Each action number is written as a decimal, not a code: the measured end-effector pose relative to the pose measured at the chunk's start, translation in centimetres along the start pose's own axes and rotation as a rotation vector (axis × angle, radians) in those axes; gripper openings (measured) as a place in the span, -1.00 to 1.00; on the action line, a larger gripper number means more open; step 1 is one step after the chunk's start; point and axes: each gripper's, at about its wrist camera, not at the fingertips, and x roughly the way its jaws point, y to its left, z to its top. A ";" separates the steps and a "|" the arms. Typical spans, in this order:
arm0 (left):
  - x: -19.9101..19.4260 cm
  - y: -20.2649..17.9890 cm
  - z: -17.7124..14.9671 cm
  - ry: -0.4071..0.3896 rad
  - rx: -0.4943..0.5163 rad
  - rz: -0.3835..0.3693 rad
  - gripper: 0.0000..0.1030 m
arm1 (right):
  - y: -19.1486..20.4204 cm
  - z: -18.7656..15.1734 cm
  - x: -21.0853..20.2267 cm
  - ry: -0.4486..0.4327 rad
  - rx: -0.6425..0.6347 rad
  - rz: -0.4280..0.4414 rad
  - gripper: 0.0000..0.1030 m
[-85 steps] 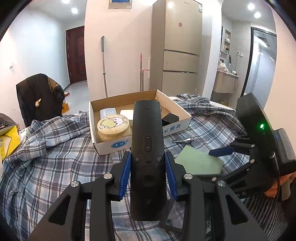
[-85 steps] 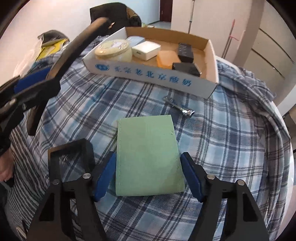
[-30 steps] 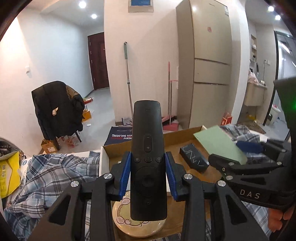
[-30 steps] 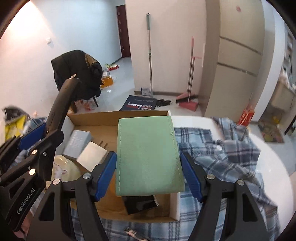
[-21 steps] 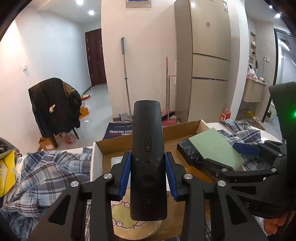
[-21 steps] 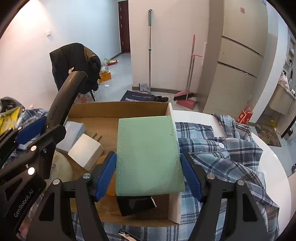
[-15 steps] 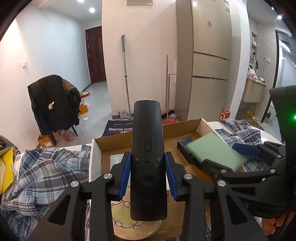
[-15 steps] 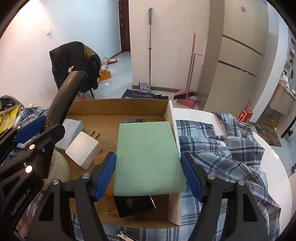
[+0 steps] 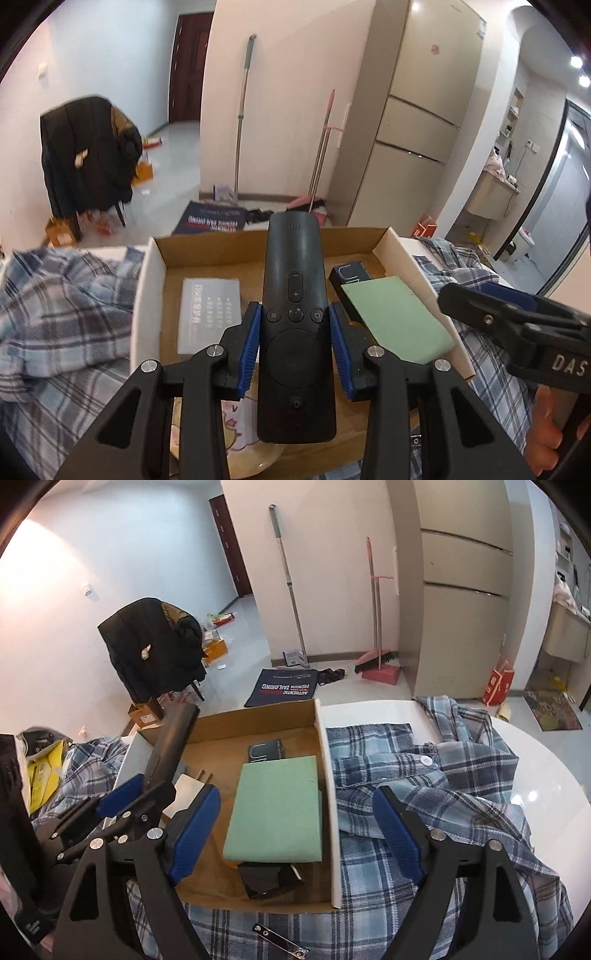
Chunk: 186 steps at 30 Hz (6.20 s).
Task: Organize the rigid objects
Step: 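Lower the remote and green card into the box and open both tools, then move the left tool to the black square frame and grasp it, then lift the black frame with the left tool while the right tool approaches the nail clipper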
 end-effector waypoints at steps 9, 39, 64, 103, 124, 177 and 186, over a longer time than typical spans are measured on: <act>1.5 -0.4 -0.5 0.028 0.031 0.023 -0.26 | 0.6 -0.3 0.6 0.026 -0.032 0.002 0.62; -16.0 -4.9 2.4 -0.337 0.202 0.178 0.68 | 1.7 1.3 -9.6 -0.126 -0.194 -0.127 0.62; -26.2 -2.8 -0.8 -0.336 -0.039 0.090 0.68 | 3.2 -3.2 -15.9 -0.138 -0.134 -0.063 0.84; -13.0 -8.0 -17.7 0.315 0.423 -0.100 0.49 | -0.1 -10.8 -11.7 -0.002 -0.044 0.019 0.83; -11.2 -8.6 -18.5 0.338 0.453 -0.074 0.40 | 0.3 -11.3 -10.4 0.039 -0.063 0.009 0.84; -14.9 2.0 -12.9 -0.060 -0.131 0.071 0.40 | 1.4 -10.7 -0.4 0.192 -0.135 0.051 -0.55; -15.2 2.1 -12.8 -0.067 -0.130 0.088 0.40 | 2.2 -10.9 -3.0 0.121 -0.146 0.152 -0.83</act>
